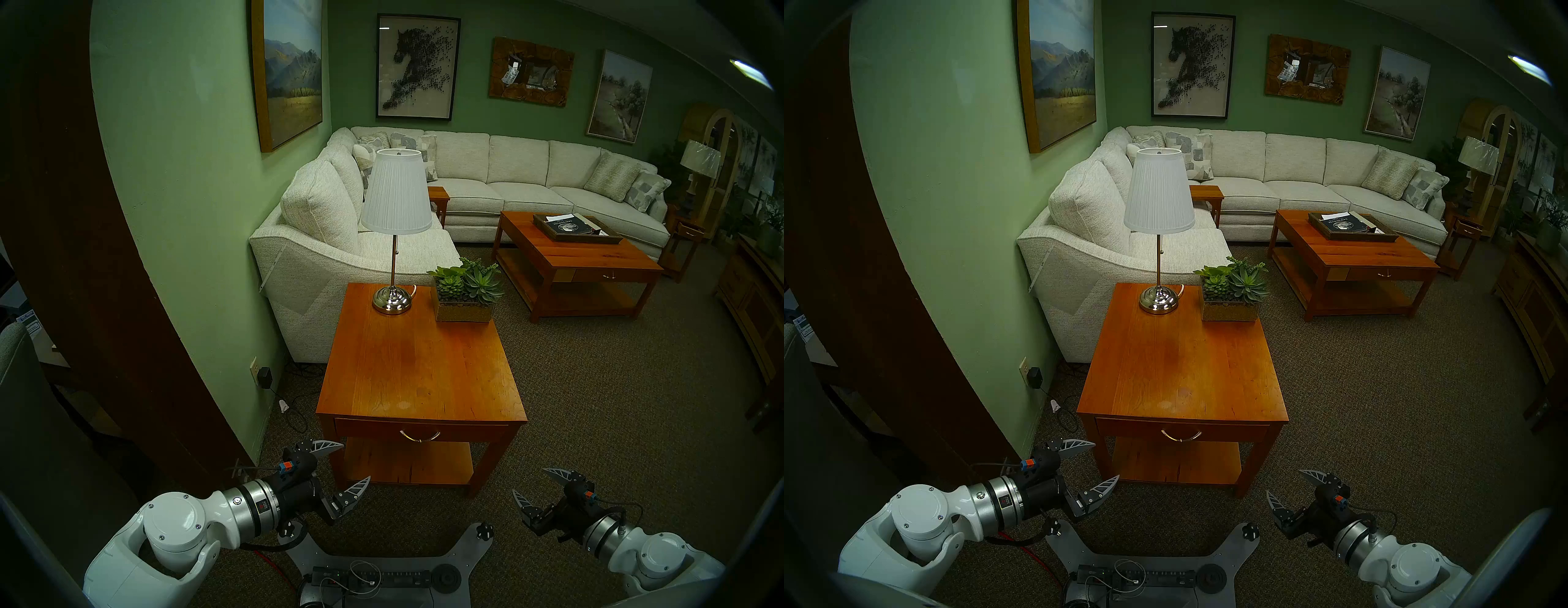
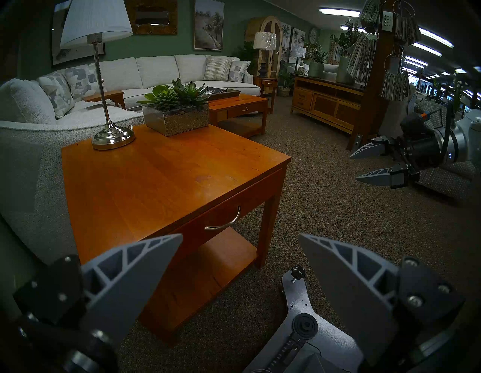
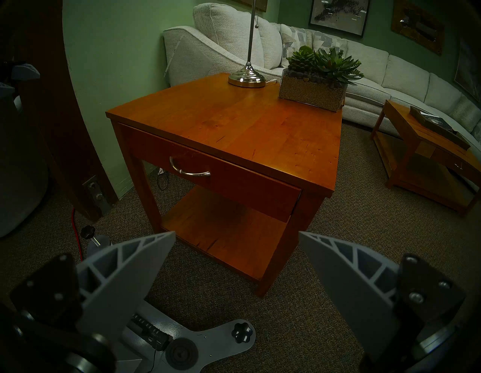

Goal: Open the drawer, take out the contents and close the drawer

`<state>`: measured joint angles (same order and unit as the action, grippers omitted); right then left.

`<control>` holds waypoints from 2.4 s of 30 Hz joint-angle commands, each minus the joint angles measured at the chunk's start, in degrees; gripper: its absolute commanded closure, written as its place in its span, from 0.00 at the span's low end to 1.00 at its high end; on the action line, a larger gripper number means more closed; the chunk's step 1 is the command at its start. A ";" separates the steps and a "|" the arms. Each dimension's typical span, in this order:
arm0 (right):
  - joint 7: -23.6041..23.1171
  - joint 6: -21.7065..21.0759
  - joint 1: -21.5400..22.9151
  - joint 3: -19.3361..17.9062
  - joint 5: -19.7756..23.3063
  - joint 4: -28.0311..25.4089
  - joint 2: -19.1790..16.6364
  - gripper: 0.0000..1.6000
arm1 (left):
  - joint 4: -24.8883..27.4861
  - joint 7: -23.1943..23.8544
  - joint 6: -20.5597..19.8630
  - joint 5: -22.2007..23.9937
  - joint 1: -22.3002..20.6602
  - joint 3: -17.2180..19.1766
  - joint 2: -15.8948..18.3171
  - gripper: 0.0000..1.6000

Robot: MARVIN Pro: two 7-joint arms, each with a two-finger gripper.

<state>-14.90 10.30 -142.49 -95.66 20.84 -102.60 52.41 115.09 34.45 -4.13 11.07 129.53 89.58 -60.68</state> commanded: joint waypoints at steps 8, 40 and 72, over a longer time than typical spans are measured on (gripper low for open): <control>-3.28 -7.27 8.28 6.22 -4.18 -3.76 -3.56 0.00 | 1.19 0.14 0.28 -0.01 -0.26 0.09 0.02 0.00; -5.47 -21.90 26.18 15.86 -14.69 -1.01 5.96 1.00 | 0.81 0.40 0.31 -0.05 -0.46 0.09 -0.24 0.00; -7.56 -26.47 43.44 22.77 -28.45 15.17 21.17 1.00 | 0.81 0.62 0.33 -0.14 -0.48 0.18 -0.41 0.00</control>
<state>-21.93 -16.59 -104.92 -72.55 -5.37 -88.42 69.91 114.46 35.01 -4.14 10.93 129.48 89.60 -61.18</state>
